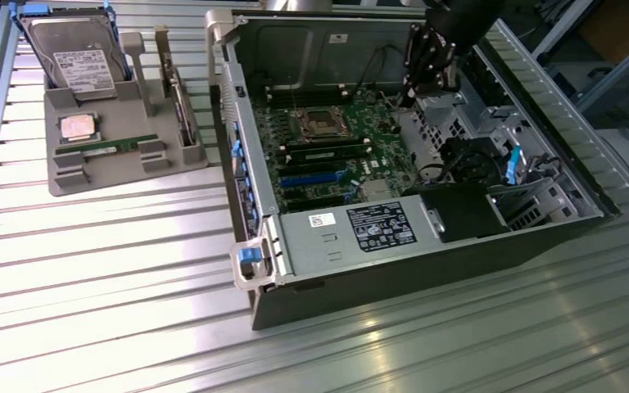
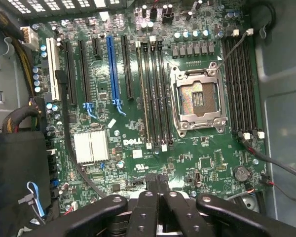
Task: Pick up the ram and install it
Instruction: 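Press down the ram until it locks into place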
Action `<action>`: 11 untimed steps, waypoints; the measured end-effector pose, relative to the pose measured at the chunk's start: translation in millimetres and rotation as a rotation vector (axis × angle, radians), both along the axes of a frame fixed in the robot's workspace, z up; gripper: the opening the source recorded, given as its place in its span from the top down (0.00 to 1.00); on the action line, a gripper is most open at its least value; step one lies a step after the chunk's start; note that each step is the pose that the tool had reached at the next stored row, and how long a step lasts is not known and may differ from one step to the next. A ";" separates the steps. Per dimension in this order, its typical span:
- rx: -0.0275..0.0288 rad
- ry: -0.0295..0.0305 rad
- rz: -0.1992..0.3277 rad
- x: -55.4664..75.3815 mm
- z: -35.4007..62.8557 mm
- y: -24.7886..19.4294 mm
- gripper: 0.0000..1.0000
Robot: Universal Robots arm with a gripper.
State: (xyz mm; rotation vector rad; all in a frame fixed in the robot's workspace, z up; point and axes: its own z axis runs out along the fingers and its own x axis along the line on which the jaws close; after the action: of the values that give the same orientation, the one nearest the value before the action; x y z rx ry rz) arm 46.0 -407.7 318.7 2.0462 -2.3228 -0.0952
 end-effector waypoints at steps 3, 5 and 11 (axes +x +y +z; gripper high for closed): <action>0.0000 0.0000 -0.026 0.0 0.0 0.0 0.89; 0.0000 0.0000 -0.055 0.0 0.0 0.0 0.89; 0.0000 0.0000 -0.138 0.0 0.0 0.0 0.89</action>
State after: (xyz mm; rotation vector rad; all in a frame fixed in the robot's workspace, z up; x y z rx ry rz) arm 46.1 -407.7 318.7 1.8838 -2.4616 -0.0999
